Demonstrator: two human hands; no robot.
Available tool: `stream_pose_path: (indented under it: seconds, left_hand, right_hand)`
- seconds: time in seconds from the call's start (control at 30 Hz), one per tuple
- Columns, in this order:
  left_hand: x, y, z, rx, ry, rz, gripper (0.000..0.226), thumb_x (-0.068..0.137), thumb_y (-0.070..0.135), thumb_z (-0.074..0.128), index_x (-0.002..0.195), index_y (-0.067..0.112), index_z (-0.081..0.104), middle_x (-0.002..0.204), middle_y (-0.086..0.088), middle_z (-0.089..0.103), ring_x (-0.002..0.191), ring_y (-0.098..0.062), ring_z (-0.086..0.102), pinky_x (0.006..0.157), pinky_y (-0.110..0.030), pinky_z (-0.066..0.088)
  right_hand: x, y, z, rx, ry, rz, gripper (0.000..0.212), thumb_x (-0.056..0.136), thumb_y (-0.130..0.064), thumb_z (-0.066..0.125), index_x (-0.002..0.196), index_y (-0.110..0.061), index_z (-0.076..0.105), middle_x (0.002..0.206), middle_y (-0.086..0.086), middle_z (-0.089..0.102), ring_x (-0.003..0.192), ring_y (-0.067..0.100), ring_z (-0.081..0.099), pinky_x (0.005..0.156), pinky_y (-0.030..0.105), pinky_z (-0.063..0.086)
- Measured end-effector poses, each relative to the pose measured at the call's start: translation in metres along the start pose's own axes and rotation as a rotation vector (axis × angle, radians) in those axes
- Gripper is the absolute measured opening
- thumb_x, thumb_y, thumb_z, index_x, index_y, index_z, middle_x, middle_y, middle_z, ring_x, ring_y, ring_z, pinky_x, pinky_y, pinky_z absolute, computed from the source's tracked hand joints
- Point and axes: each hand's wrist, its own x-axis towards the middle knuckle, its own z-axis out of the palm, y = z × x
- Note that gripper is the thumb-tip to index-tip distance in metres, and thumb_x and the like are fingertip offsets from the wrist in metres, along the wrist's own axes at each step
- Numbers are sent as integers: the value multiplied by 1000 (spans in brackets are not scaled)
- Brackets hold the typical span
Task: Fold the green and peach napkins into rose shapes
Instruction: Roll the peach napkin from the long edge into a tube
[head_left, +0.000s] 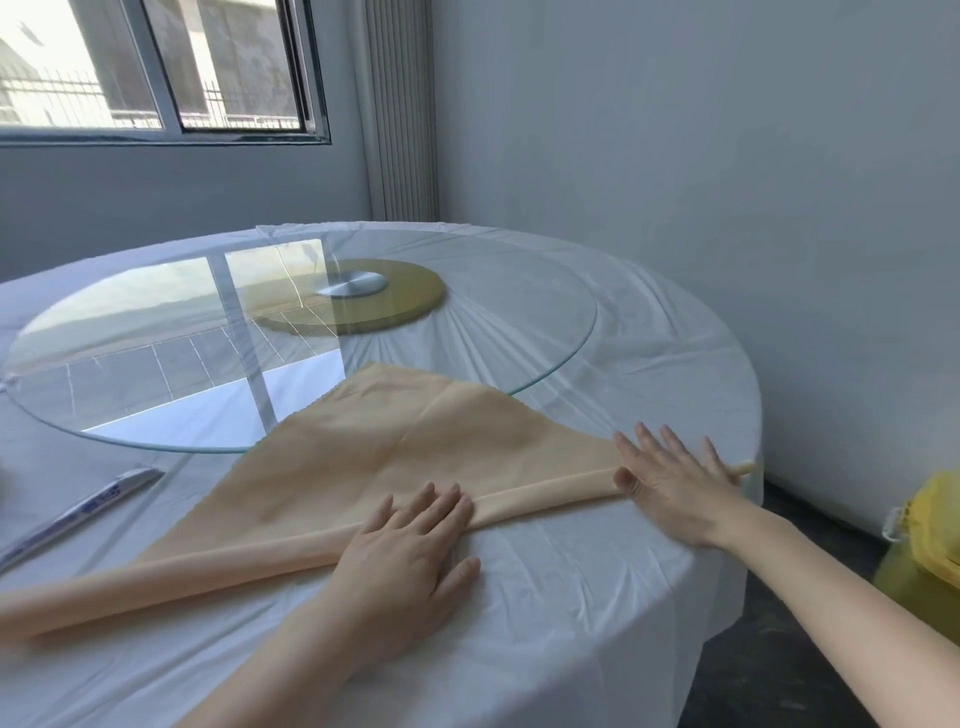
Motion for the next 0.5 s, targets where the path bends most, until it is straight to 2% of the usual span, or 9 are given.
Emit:
stream_pose_path:
  seconds: [0.07,0.13,0.23,0.33,0.43,0.5]
  left_hand:
    - [0,2,0,-7,-5,-17,93,69,76,-15,149,33,3,157,16,-3,144,-7,-7,115,-31,-6]
    - [0,2,1,16,-30,-31,87,71,71,-11,149,35,4,157,15,-1,145,-10,-8,116,-37,-6]
    - [-3,4,0,57,-35,-105,76,75,68,-4,147,43,4,158,12,-4,144,-20,-16,112,-52,-16]
    - [-6,7,-1,18,-53,-186,60,85,68,5,142,53,-7,157,13,-8,143,-25,-20,105,-58,-21]
    - [-7,8,1,7,-54,-181,67,79,66,-2,143,49,-10,158,9,-6,143,-24,-19,107,-58,-19]
    - [-8,8,2,5,-40,-207,78,75,65,-6,148,37,-4,159,4,-6,142,-19,-22,107,-55,-20]
  right_hand:
    - [-1,-21,-2,-3,96,-31,109,52,-80,-29,147,-27,-14,155,-5,-19,142,14,-19,113,48,-15]
    - [-6,-55,-2,40,166,-140,119,49,-81,-35,148,-19,-11,156,-5,-17,141,7,-19,114,42,-15]
    - [-15,-111,3,108,143,-347,125,48,-81,-35,149,-15,-4,157,-3,-8,139,1,-16,113,31,-14]
    - [-16,-144,12,97,121,-449,127,46,-81,-36,149,-15,-1,158,-2,-5,142,4,-11,110,26,-15]
    - [-13,-151,18,81,90,-450,132,41,-80,-39,149,-14,-3,158,-2,-5,142,5,-12,111,25,-15]
    - [-13,-151,18,61,68,-438,134,38,-80,-41,149,-14,-5,158,-2,-7,142,5,-13,112,25,-14]
